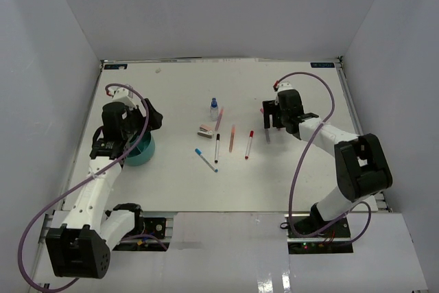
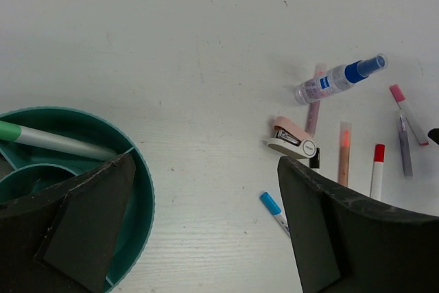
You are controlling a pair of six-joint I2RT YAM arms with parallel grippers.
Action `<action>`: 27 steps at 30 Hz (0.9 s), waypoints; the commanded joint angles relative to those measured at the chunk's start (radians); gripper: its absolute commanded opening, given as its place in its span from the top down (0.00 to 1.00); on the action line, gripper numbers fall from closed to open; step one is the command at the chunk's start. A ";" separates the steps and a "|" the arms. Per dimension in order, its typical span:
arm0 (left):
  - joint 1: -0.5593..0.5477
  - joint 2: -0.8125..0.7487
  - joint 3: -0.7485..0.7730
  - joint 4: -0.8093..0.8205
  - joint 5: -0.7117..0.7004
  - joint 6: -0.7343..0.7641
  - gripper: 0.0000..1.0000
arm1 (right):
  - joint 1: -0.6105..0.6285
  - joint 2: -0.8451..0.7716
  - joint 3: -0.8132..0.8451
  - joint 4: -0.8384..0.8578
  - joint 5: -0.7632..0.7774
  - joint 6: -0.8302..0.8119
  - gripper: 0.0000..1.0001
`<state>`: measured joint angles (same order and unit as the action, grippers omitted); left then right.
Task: Sort the stationery into containers
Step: Pick up the pen from the center of the board.
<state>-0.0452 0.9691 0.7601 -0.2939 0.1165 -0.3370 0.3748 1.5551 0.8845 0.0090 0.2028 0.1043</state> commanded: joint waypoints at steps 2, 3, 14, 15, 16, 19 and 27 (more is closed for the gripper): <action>-0.016 -0.043 -0.008 0.009 0.029 0.009 0.04 | -0.042 0.069 0.091 -0.057 -0.049 -0.074 0.21; -0.018 -0.044 -0.010 0.009 0.031 0.010 0.03 | -0.051 0.075 0.097 -0.058 -0.054 -0.081 0.24; -0.025 -0.047 -0.013 0.006 0.034 0.003 0.02 | -0.065 0.209 0.154 -0.090 -0.109 -0.100 0.31; -0.025 -0.046 -0.015 0.006 0.034 0.003 0.02 | -0.065 0.220 0.160 -0.092 -0.100 -0.100 0.31; -0.025 -0.044 -0.013 0.006 0.032 0.004 0.02 | -0.066 0.239 0.163 -0.093 -0.089 -0.100 0.32; -0.027 -0.040 -0.015 0.004 0.029 0.003 0.02 | -0.071 0.272 0.172 -0.095 -0.086 -0.100 0.36; -0.027 -0.026 -0.012 -0.002 0.032 0.003 0.02 | -0.080 0.304 0.189 -0.112 -0.074 -0.100 0.52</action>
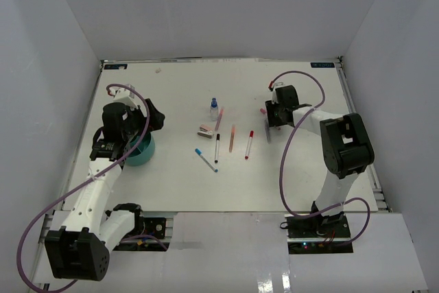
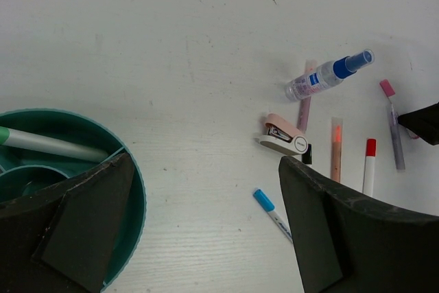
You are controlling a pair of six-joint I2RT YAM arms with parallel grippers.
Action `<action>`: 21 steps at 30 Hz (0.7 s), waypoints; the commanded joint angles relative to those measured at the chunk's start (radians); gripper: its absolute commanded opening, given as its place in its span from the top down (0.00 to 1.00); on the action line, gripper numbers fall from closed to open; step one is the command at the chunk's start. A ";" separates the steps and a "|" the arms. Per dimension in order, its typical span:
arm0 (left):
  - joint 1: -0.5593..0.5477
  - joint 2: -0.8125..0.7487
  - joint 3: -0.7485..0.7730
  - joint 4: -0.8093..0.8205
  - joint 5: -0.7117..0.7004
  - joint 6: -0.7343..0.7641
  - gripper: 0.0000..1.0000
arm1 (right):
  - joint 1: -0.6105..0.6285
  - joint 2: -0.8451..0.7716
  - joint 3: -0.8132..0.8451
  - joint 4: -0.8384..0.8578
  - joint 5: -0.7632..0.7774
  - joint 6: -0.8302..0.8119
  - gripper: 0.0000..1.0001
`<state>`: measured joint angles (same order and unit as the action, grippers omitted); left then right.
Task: Sort the stationery into containers
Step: Pick up the pen from the center of the board.
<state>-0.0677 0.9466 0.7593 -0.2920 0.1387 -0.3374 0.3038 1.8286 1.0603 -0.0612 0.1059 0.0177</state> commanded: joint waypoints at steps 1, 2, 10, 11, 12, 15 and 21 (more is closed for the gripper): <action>-0.003 -0.003 -0.011 -0.003 0.010 0.003 0.02 | -0.009 0.031 0.013 -0.051 0.028 -0.013 0.59; -0.004 -0.003 -0.011 -0.004 0.010 0.003 0.02 | -0.011 0.032 0.015 -0.057 0.049 -0.013 0.63; -0.009 0.026 -0.002 0.002 0.146 -0.037 0.02 | -0.011 -0.051 -0.005 -0.086 0.152 0.004 0.91; -0.012 0.030 0.003 0.001 0.177 -0.046 0.02 | -0.008 -0.069 -0.020 -0.091 0.167 0.005 0.92; -0.015 0.034 0.009 0.001 0.209 -0.070 0.02 | -0.003 -0.113 -0.031 -0.088 0.178 0.010 0.92; -0.044 0.047 0.043 -0.002 0.291 -0.133 0.02 | 0.029 -0.228 -0.098 -0.040 0.167 0.025 0.92; -0.224 0.076 0.095 -0.001 0.231 -0.230 0.02 | 0.211 -0.468 -0.270 0.185 -0.011 0.033 0.92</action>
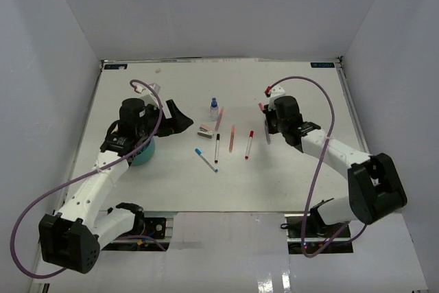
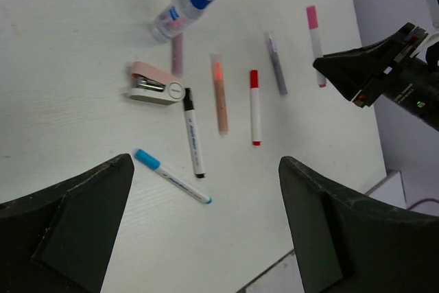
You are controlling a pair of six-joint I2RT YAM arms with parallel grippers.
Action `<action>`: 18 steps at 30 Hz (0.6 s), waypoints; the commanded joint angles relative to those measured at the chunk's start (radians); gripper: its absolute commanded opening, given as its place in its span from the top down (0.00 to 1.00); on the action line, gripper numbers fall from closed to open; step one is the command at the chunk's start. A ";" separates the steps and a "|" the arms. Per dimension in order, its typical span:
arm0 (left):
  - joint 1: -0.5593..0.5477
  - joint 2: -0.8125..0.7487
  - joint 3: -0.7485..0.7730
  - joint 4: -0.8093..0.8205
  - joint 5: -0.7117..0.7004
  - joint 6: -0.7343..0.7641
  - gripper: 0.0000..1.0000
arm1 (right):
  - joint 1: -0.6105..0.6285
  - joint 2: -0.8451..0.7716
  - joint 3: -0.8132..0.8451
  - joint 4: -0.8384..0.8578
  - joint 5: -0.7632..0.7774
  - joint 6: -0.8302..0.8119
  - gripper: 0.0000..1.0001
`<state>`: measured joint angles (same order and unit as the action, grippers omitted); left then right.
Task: Sort the stationery into containers
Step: Pick up the pen from the center of the board, then place the pen in the storage box.
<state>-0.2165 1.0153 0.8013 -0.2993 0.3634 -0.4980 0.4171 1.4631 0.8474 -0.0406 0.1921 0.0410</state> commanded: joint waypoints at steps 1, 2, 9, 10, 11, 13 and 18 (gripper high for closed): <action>-0.099 0.015 0.056 0.008 -0.001 -0.098 0.02 | 0.165 -0.125 -0.074 0.189 -0.108 0.005 0.92; -0.136 0.022 0.062 0.012 -0.020 -0.114 0.02 | 0.198 -0.145 -0.088 0.209 -0.112 0.003 0.92; -0.291 0.107 0.102 0.049 -0.110 -0.189 0.02 | 0.362 -0.262 -0.215 0.427 -0.224 0.056 0.91; -0.319 0.120 0.114 0.048 -0.121 -0.194 0.02 | 0.382 -0.262 -0.225 0.459 -0.235 0.060 0.91; -0.331 0.130 0.121 0.048 -0.132 -0.200 0.02 | 0.393 -0.259 -0.225 0.472 -0.234 0.065 0.91; -0.351 0.158 0.136 0.049 -0.162 -0.206 0.02 | 0.414 -0.256 -0.225 0.488 -0.243 0.066 0.90; -0.389 0.206 0.157 0.054 -0.216 -0.232 0.04 | 0.440 -0.256 -0.238 0.559 -0.260 0.080 0.89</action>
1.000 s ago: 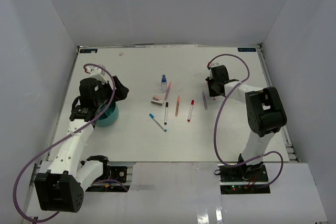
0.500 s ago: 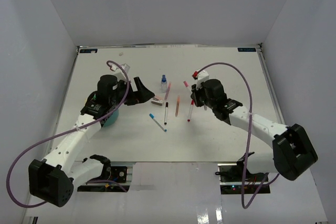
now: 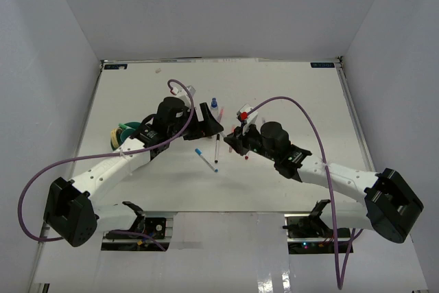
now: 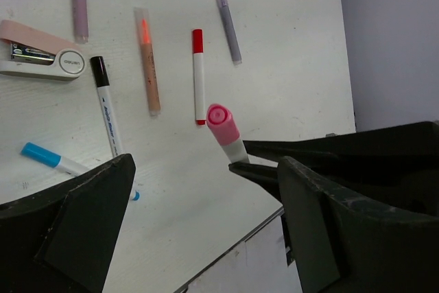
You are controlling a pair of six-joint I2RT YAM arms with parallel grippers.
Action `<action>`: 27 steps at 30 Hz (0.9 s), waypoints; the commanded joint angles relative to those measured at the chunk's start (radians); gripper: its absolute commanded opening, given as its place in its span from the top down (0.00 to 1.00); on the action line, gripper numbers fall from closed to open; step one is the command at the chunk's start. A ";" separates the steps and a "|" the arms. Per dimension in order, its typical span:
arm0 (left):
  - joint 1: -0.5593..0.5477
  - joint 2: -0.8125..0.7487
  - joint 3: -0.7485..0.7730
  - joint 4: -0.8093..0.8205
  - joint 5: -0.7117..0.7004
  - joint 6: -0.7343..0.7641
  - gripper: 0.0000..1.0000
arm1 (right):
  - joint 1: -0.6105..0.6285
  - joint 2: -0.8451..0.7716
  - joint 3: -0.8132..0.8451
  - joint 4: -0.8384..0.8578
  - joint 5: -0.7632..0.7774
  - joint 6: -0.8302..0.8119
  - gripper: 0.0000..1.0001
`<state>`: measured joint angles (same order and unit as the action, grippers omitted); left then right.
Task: Sort the stationery into containers
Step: Place the pen in the storage box.
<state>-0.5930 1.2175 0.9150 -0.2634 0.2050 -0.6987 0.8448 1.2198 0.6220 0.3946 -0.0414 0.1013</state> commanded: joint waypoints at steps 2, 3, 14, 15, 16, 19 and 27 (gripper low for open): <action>-0.022 0.030 0.053 0.026 -0.070 -0.041 0.07 | 0.019 -0.013 -0.018 0.141 -0.028 0.021 0.89; -0.024 0.039 0.056 0.029 -0.070 -0.045 0.09 | 0.022 -0.013 -0.018 0.145 -0.026 0.021 0.88; -0.047 0.079 0.064 0.084 -0.036 -0.073 0.45 | 0.028 0.018 -0.034 0.174 -0.018 0.031 0.85; -0.047 0.079 0.064 0.085 -0.035 -0.073 0.51 | 0.028 0.020 -0.034 0.176 -0.020 0.032 0.84; -0.048 0.079 0.062 0.085 -0.035 -0.074 0.54 | 0.030 0.023 -0.038 0.184 -0.020 0.032 0.83; -0.051 0.079 0.059 0.089 -0.035 -0.074 0.65 | 0.030 0.033 -0.038 0.185 -0.015 0.038 0.79; -0.051 0.086 0.048 0.095 -0.038 -0.068 0.87 | 0.028 0.044 -0.028 0.164 0.003 0.051 0.50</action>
<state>-0.6392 1.3041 0.9443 -0.1902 0.1673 -0.7715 0.8661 1.2556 0.5903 0.5106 -0.0536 0.1471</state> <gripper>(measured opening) 0.252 0.461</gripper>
